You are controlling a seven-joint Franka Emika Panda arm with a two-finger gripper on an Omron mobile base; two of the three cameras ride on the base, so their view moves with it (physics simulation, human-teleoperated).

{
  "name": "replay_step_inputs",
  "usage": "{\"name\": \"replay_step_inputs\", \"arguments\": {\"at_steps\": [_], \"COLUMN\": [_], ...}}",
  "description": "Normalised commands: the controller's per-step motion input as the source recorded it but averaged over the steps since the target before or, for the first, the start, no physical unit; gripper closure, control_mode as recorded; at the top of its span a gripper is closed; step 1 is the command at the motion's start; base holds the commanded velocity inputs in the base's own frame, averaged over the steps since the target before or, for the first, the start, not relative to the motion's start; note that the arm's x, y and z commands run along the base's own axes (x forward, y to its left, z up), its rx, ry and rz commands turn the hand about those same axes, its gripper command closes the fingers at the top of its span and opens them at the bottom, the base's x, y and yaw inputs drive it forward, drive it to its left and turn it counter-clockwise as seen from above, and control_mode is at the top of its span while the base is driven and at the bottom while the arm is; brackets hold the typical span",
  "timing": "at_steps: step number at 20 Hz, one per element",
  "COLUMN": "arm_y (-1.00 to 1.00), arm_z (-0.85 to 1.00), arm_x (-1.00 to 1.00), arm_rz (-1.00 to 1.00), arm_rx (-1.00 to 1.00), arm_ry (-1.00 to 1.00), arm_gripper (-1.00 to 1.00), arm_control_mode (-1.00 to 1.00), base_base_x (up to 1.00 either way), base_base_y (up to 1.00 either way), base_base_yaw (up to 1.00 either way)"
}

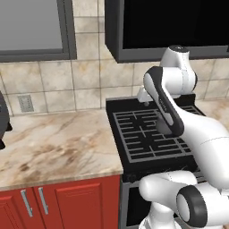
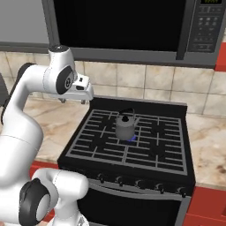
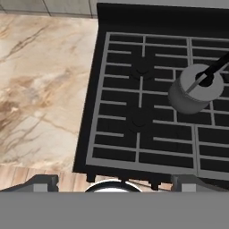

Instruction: Lower the heat of the kettle.

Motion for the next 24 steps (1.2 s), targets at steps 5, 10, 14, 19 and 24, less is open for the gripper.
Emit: {"name": "replay_step_inputs", "arguments": {"at_steps": [5,10,14,19,24], "arm_y": [0.0,0.0,-0.02,-0.52,-0.81], "arm_z": [0.0,0.0,0.0,-0.24,-0.53], "arm_x": [0.0,0.0,-0.02,-0.46,-0.76], "arm_rz": [0.0,0.0,0.0,-0.11,-0.24], "arm_rx": [0.0,0.0,0.0,0.11,0.22], "arm_ry": [0.0,0.0,0.0,-0.08,-0.1], "arm_gripper": [-1.0,-1.0,-1.0,-1.0,-1.0], "arm_control_mode": [1.0,1.0,-1.0,-1.0,-1.0], "base_base_x": [0.22,0.2,0.01,0.0,0.0], "base_base_y": [0.0,0.0,0.0,0.0,0.0], "base_base_yaw": [0.0,0.0,0.0,0.0,0.0]}}
